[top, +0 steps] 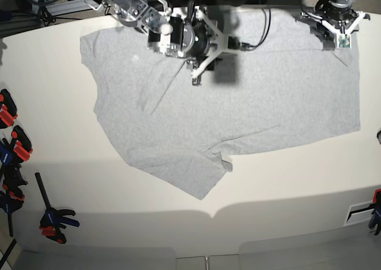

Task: Fold the T-shirt properly

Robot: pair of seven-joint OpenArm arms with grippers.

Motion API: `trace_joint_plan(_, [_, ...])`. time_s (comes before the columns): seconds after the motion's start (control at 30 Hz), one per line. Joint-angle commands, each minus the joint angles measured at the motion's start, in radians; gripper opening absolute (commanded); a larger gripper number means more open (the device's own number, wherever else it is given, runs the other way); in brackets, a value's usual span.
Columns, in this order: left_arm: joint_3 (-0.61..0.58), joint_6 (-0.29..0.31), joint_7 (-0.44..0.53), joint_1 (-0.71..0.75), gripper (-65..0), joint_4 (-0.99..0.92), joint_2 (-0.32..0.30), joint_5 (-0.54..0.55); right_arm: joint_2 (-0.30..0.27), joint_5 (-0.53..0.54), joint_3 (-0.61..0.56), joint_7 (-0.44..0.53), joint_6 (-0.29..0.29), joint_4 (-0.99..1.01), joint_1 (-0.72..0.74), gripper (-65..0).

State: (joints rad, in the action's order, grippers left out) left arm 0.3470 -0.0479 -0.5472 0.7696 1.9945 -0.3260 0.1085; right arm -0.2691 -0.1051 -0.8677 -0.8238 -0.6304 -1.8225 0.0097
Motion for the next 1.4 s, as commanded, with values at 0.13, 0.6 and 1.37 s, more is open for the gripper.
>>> trace_joint_plan(0.13, [0.006,-0.004,-0.01,0.009,-42.0,0.038,0.026,0.033,0.01,0.075,0.016,0.014,0.011,-0.008,0.01,-38.8])
trace_joint_plan(0.6, [0.006,0.094,-0.171,0.029,-42.0,0.179,0.075,0.351,0.01,0.289,0.132,0.034,0.0,-0.008,0.01,-38.8])
trace_joint_plan(1.37, [-0.06,0.124,-0.13,0.025,-42.0,-0.096,0.079,0.45,0.241,0.298,0.141,0.02,-0.068,0.226,0.023,-38.9])
